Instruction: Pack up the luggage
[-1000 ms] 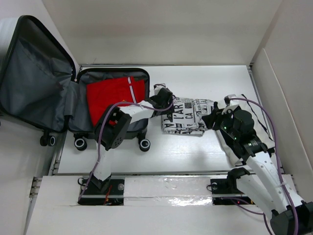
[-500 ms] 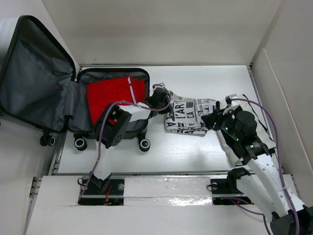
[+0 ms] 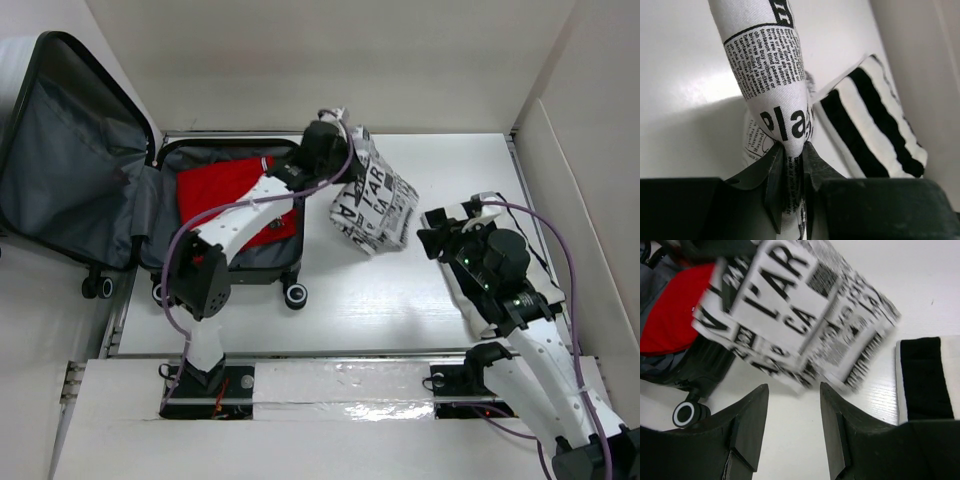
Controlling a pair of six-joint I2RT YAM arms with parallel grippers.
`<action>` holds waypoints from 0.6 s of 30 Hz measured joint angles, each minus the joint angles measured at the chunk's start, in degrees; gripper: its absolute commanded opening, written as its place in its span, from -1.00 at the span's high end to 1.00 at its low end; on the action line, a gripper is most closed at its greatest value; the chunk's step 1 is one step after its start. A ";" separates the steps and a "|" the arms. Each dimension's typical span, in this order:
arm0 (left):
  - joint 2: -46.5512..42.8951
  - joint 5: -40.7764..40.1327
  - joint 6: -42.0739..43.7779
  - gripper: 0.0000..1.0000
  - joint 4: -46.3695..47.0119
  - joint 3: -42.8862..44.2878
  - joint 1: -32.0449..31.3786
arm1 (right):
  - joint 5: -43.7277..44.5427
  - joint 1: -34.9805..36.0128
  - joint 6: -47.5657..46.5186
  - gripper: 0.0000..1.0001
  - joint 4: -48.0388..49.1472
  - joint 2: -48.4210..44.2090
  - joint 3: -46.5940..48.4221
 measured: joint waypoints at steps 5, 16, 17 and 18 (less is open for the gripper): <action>-7.43 1.84 3.23 1.00 -4.98 3.39 7.04 | -0.02 -0.35 0.00 -0.03 0.72 1.95 -0.44; -25.73 5.22 3.34 1.00 -3.91 -24.61 45.24 | -2.62 -0.35 -0.04 -0.08 4.55 4.70 -2.19; -24.85 5.46 3.23 1.00 -3.28 -27.12 47.76 | -2.84 -0.35 -0.04 -0.10 4.66 4.74 -2.38; -23.63 5.77 3.10 0.97 -2.86 -29.14 49.79 | -3.06 -0.35 -0.04 -0.13 4.68 4.85 -2.40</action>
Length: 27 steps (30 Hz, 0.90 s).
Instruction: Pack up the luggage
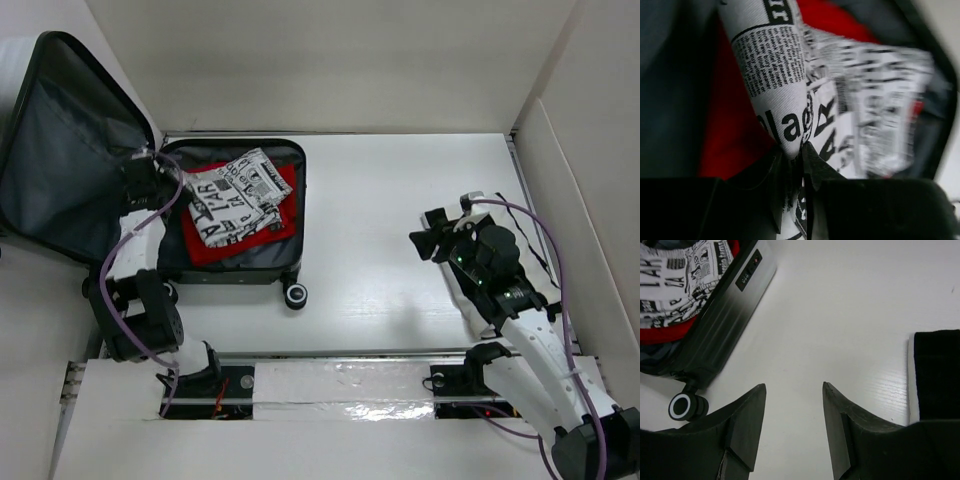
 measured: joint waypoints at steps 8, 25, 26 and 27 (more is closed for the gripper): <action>6.05 5.77 -2.62 -0.39 4.57 -11.45 10.82 | -0.55 0.00 -0.24 -0.08 0.72 0.04 0.00; -17.59 -11.26 -1.84 -0.04 8.37 -4.33 -34.51 | 24.55 -6.27 7.26 -0.50 -3.32 15.72 -2.71; -16.81 -12.17 -1.79 -0.04 8.70 -4.31 -38.05 | 25.22 -6.71 7.63 -0.50 -3.10 17.51 -2.67; -15.72 -12.87 -1.79 -0.04 9.16 -4.33 -41.16 | 25.68 -7.26 7.80 -0.50 -2.95 19.54 -2.47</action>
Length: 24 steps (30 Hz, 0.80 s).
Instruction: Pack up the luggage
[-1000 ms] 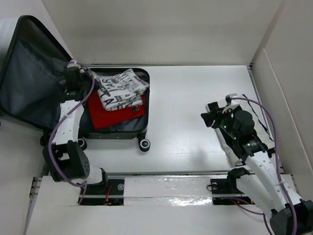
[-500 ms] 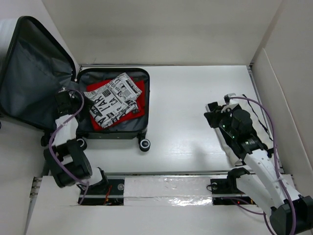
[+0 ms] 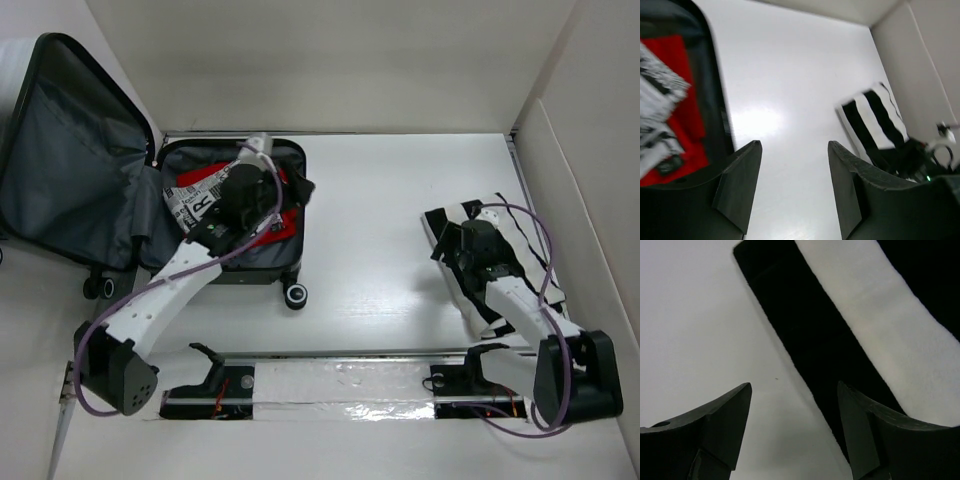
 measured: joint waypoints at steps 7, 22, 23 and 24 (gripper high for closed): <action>3.65 -1.49 -1.22 -0.04 7.17 -8.09 -13.38 | -1.07 -3.96 -0.87 -0.27 -3.04 19.82 10.12; 6.32 -6.03 -1.20 -0.12 20.15 -17.86 -24.17 | -1.88 -0.85 -5.49 0.75 -19.54 41.77 37.22; 6.32 -6.05 -1.18 -0.14 20.68 -18.32 -24.17 | -2.25 -0.04 -5.46 0.71 -19.80 42.82 38.69; 6.32 -6.01 -1.16 -0.17 21.16 -18.75 -24.15 | -2.82 0.87 -5.35 0.68 -20.06 43.76 40.11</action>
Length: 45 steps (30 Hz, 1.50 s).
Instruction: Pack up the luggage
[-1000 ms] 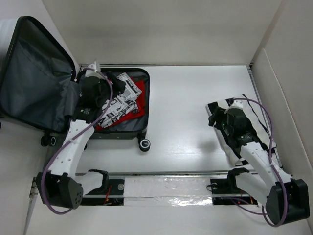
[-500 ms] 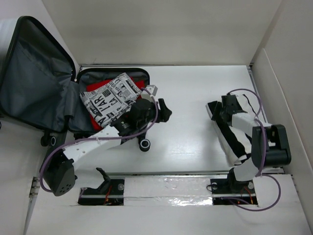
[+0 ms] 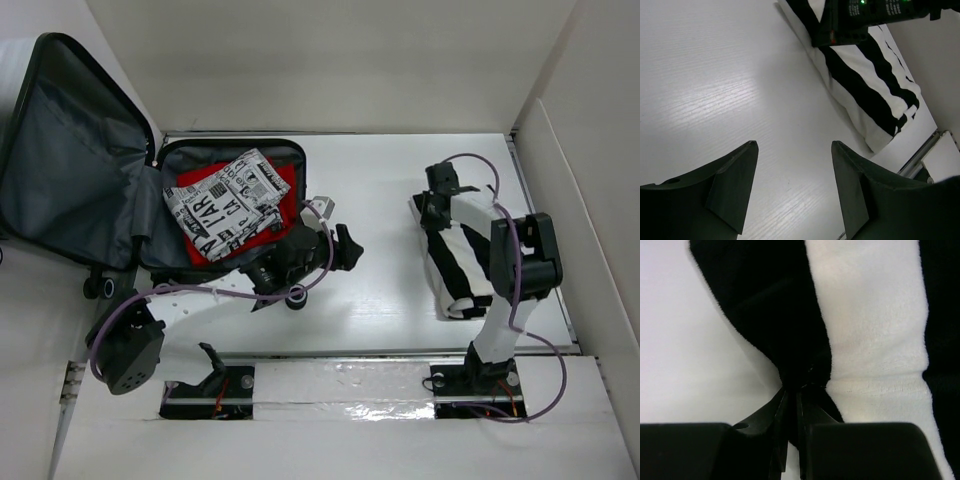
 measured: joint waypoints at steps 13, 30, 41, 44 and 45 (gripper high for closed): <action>2.62 3.15 -0.90 -0.36 1.46 -1.01 2.95 | -7.13 13.49 -1.68 -0.77 -0.92 15.54 24.09; 38.82 -0.35 -9.86 0.51 -1.42 25.09 1.44 | -11.58 4.33 -3.78 0.32 13.68 -44.57 -21.05; 51.49 -1.64 -11.58 -0.41 -7.76 42.64 4.24 | -16.57 4.61 -5.14 -0.39 13.86 -58.12 -26.99; 54.84 -2.91 -10.75 -0.24 -11.08 48.63 3.67 | -17.38 4.61 -5.29 -0.38 13.53 -58.93 -28.37; 55.69 -3.39 -10.43 -0.18 -12.37 50.27 3.32 | -17.55 4.61 -5.29 -0.38 13.42 -59.39 -28.72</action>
